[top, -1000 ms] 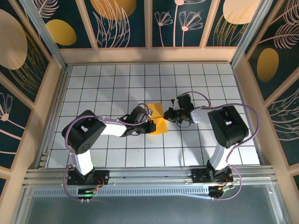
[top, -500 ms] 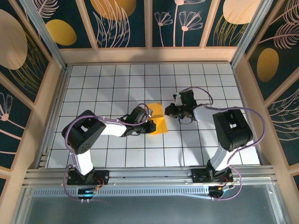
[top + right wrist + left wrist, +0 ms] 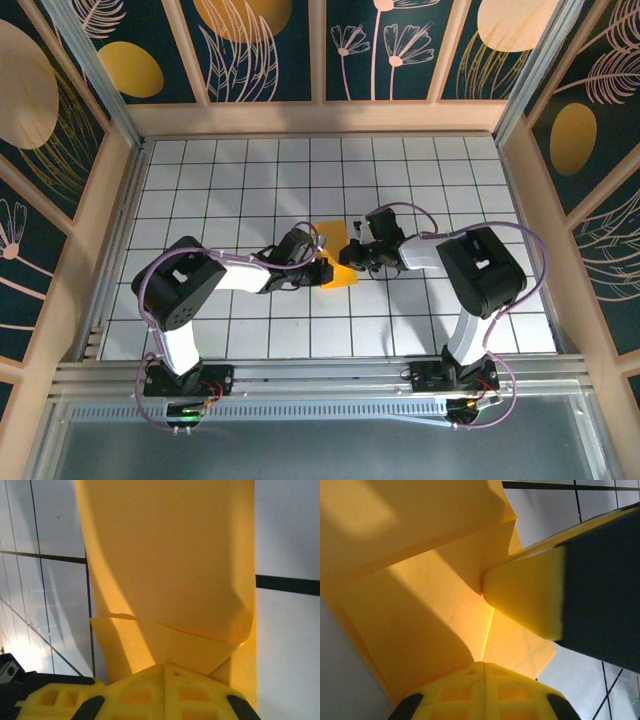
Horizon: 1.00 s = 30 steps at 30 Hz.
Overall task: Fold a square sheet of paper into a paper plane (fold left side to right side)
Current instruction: Fold the triangle a second time at the center of the table.
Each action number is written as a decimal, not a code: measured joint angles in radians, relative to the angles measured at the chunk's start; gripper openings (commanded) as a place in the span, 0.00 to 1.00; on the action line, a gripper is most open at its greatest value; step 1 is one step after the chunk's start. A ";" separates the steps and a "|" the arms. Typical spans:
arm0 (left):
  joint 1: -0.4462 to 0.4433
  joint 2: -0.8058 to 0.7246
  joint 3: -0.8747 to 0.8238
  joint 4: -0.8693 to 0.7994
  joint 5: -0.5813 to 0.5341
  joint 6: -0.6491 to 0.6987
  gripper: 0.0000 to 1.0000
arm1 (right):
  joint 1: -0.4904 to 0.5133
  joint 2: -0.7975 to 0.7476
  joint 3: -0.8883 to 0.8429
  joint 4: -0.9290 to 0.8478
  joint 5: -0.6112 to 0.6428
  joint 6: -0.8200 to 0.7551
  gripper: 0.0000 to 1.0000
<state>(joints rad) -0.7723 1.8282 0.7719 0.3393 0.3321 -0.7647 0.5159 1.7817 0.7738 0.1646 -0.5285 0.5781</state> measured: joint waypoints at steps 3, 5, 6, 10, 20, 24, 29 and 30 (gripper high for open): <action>0.000 0.000 -0.001 -0.002 -0.001 0.000 0.00 | -0.003 0.008 0.010 0.001 0.003 -0.002 0.00; 0.000 0.000 -0.001 -0.002 -0.001 0.000 0.00 | -0.008 0.009 0.010 0.001 -0.001 -0.003 0.00; 0.000 0.000 -0.001 -0.002 -0.002 0.000 0.00 | -0.012 0.009 0.010 0.001 -0.001 -0.004 0.00; 0.000 0.000 -0.001 -0.002 -0.002 0.000 0.00 | -0.042 0.015 0.016 -0.003 -0.008 -0.013 0.00; 0.000 0.000 -0.007 0.011 -0.004 0.000 0.00 | -0.088 0.053 0.064 -0.037 -0.049 -0.045 0.00; 0.000 0.000 -0.011 0.020 -0.003 0.000 0.00 | -0.119 0.054 0.088 -0.058 -0.016 -0.061 0.00; 0.000 0.000 -0.013 0.024 0.000 -0.003 0.00 | -0.154 0.053 0.112 -0.072 0.035 -0.076 0.00; 0.000 0.000 -0.013 0.025 0.000 -0.004 0.00 | -0.154 0.052 0.112 -0.072 0.035 -0.076 0.00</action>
<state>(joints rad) -0.7723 1.8278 0.7589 0.3641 0.3317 -0.7685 0.3618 1.8339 0.8856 0.0921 -0.4938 0.5018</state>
